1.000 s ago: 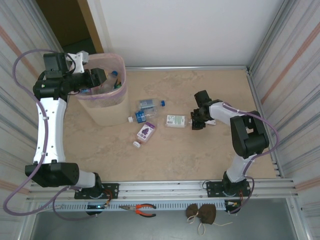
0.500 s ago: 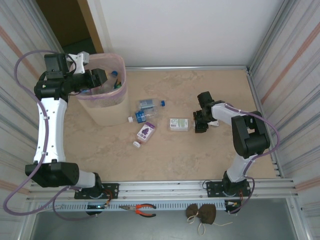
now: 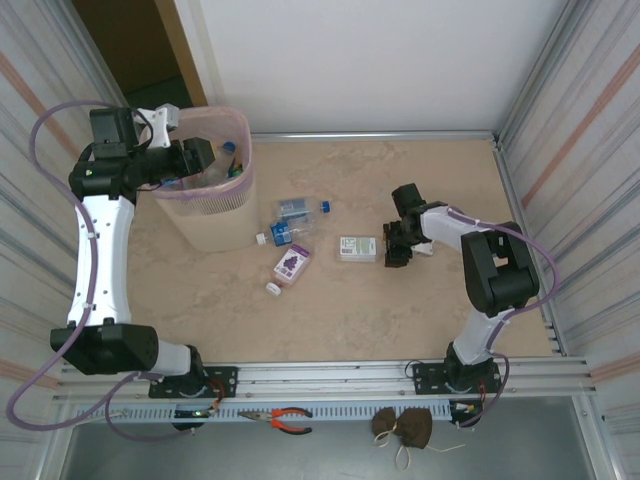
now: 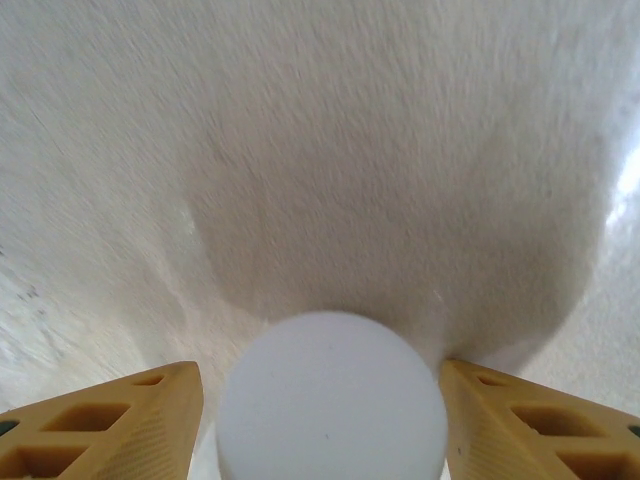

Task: Put the plastic bottles in the bin

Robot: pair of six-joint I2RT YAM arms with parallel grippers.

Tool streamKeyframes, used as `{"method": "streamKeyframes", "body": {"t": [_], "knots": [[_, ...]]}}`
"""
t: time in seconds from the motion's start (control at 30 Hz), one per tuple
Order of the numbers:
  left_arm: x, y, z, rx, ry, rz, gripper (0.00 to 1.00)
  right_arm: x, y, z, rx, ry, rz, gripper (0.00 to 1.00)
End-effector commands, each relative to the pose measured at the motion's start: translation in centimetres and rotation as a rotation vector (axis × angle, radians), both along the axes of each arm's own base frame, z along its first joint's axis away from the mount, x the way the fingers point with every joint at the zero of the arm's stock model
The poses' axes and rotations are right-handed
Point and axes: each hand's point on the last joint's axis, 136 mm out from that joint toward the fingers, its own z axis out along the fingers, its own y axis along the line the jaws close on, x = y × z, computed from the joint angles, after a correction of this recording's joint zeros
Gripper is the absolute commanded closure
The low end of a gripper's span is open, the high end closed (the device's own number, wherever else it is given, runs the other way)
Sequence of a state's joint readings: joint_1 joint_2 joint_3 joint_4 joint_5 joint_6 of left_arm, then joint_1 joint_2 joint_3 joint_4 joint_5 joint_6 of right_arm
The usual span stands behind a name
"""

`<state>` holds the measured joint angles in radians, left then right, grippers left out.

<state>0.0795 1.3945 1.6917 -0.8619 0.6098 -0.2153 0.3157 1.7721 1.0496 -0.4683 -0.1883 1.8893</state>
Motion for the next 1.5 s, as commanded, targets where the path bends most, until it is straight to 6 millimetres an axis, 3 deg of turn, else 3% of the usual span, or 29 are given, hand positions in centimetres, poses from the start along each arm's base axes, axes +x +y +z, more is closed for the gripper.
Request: {"method": "streamKeyframes", "body": {"t": [0.0,0.17,0.47,0.57,0.8,0.9,1.13,1.3,1.47], "knots": [[-1.0,0.0,1.5,-0.01,-0.041,0.002,0.47,-1.0,0.1,0.7,0.013,0.029,-0.038,0.37],[-1.1,0.0,1.7,-0.007,-0.046,0.005,0.47,-0.5,-0.3,0.9,0.003,0.007,-0.044,0.35],[-1.3,0.0,1.7,-0.007,-0.046,0.003,0.47,-0.6,-0.6,-0.4,-0.002,0.026,-0.047,0.52],[-1.5,-0.1,1.9,-0.005,-0.056,-0.002,0.47,-0.3,-0.8,0.4,-0.012,-0.006,-0.032,0.59],[-2.4,-1.6,4.0,-0.046,-0.161,-0.103,0.45,0.8,-2.1,4.4,-0.103,-0.184,0.091,0.65],[-2.9,-2.6,5.4,-0.075,-0.238,-0.168,0.44,1.7,-2.7,7.2,-0.168,-0.321,0.194,0.68],[-4.8,-5.4,8.1,-0.122,-0.409,-0.339,0.41,3.8,-2.0,17.4,-0.332,-0.804,0.546,0.74],[-6.2,-8.3,8.6,-0.091,-0.482,-0.459,0.36,2.8,-0.1,25.3,-0.416,-1.165,0.762,0.73],[-7.6,-11.3,8.8,-0.08,-0.542,-0.578,0.29,0.0,1.7,32.5,-0.52,-1.498,0.943,0.75]]}}
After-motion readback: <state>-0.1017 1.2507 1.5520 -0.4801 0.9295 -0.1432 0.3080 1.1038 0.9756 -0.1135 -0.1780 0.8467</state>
